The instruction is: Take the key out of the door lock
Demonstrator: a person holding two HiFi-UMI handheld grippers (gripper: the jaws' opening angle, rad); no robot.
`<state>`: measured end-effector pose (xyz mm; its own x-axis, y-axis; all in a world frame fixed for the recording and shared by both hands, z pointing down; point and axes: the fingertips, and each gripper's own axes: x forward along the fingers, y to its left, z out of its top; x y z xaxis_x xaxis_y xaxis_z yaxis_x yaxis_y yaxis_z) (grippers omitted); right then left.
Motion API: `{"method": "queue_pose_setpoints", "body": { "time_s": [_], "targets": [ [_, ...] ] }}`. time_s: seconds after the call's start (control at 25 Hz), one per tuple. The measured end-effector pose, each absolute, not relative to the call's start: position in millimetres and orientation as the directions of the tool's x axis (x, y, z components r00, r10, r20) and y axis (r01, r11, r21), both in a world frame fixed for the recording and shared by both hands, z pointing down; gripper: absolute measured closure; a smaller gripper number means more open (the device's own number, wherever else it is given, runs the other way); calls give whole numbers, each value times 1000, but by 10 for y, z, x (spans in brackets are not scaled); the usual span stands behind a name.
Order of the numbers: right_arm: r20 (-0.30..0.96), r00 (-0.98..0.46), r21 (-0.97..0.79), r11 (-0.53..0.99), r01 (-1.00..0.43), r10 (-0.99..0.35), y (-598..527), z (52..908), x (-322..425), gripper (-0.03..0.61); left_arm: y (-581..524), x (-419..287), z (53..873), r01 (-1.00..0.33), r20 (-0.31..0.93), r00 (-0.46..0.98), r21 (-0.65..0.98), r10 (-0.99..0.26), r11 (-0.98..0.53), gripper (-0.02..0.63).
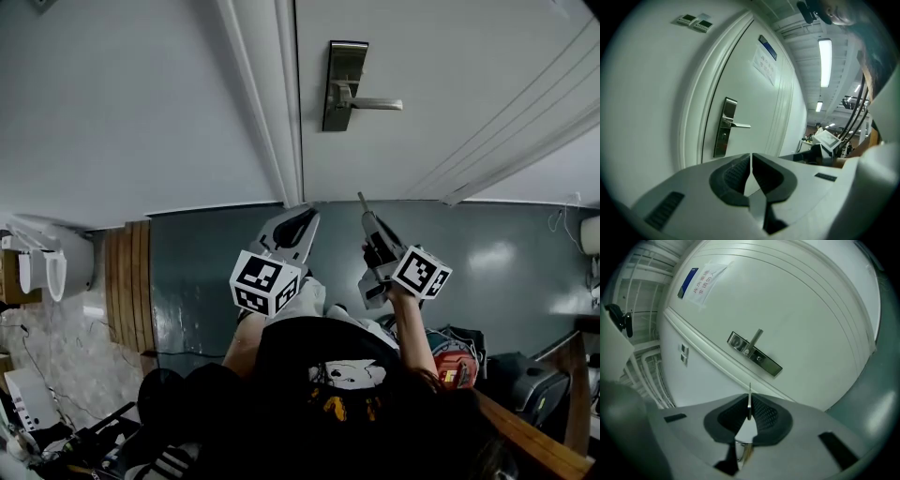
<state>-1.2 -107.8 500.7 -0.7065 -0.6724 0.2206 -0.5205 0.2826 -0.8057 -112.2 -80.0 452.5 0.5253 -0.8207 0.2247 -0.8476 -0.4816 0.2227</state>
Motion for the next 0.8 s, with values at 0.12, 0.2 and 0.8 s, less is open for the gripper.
{"method": "queue_pose_setpoints", "body": {
  "time_s": [0.12, 0.2, 0.8],
  "targets": [
    [202, -728, -805, 312, -505, -655, -896, 4915, 70, 558, -595, -1027, 4515, -859, 227, 506, 224, -832, -461, 594],
    [197, -741, -790, 343, -508, -642, -778, 4862, 126, 558, -456, -971, 4506, -867, 228, 492, 221, -840, -447, 594],
    [149, -807, -746, 471, -471, -571, -22, 4661, 421, 558, 331, -586, 4471, -895, 210, 435, 211, -876, -394, 594]
  ]
}}
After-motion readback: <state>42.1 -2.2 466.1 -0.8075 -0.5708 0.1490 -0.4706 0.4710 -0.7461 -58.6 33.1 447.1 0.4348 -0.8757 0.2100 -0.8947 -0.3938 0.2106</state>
